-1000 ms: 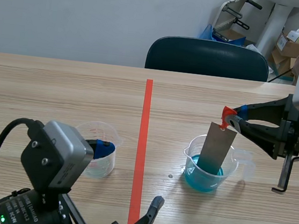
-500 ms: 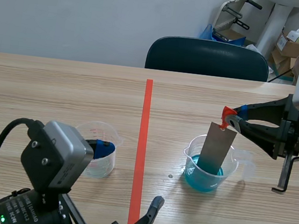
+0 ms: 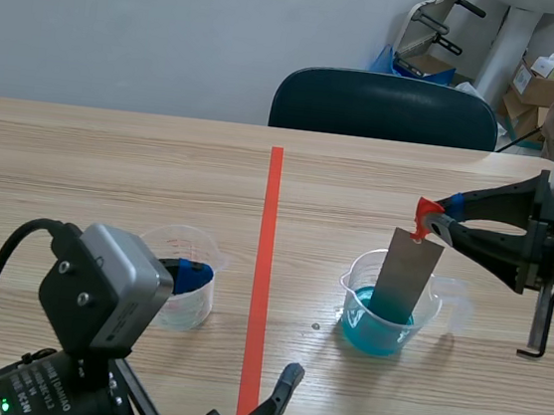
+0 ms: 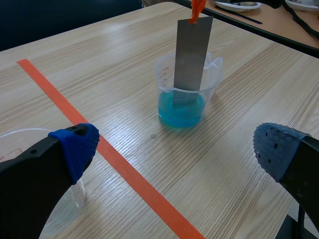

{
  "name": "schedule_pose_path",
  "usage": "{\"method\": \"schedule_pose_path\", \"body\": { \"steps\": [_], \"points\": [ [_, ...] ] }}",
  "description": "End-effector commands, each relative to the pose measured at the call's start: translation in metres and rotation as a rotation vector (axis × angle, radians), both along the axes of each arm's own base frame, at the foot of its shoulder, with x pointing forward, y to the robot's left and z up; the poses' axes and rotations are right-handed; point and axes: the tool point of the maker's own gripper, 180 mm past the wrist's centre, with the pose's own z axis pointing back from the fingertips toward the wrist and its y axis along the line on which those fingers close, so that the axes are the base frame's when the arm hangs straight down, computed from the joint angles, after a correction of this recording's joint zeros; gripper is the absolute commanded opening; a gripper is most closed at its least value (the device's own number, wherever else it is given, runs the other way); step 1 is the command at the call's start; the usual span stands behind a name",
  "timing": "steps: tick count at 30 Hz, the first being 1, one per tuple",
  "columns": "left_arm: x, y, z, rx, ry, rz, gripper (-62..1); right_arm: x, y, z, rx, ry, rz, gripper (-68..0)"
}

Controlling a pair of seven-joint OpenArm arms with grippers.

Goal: Do the redox reaction experiment

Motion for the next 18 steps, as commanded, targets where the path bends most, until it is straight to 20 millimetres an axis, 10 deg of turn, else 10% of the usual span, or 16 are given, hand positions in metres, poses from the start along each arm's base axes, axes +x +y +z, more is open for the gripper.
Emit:
{"method": "schedule_pose_path", "body": {
  "steps": [1, 18],
  "points": [
    [0.000, -0.005, 0.009, -0.033, -0.017, -0.003, 1.4, 0.001, 0.001, 0.019, 0.027, -0.036, 0.024, -66.7],
    [0.000, -0.005, 0.009, -0.033, -0.017, -0.003, 1.4, -0.008, 0.005, 0.068, 0.073, -0.079, 0.098, -66.7]
  ]
}}
